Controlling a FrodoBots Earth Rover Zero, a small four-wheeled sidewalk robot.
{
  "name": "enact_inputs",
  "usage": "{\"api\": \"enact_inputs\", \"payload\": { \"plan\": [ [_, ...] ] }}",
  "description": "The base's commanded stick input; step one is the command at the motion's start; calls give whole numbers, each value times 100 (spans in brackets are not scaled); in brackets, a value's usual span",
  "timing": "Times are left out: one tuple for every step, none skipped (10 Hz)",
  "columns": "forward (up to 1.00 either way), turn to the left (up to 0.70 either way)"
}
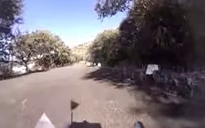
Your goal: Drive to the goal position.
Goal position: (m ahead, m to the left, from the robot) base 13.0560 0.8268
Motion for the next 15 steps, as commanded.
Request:
{"api": "enact_inputs", "payload": {
  "plan": [
    [50, 0],
    [50, 0],
    [50, 0],
    [50, 0],
    [50, 0],
    [50, 0],
    [50, 0],
    [50, 0],
    [50, 0],
    [50, 0],
    [50, 0],
    [50, 0],
    [50, 0],
    [50, 0],
    [50, 0]
  ]
}}
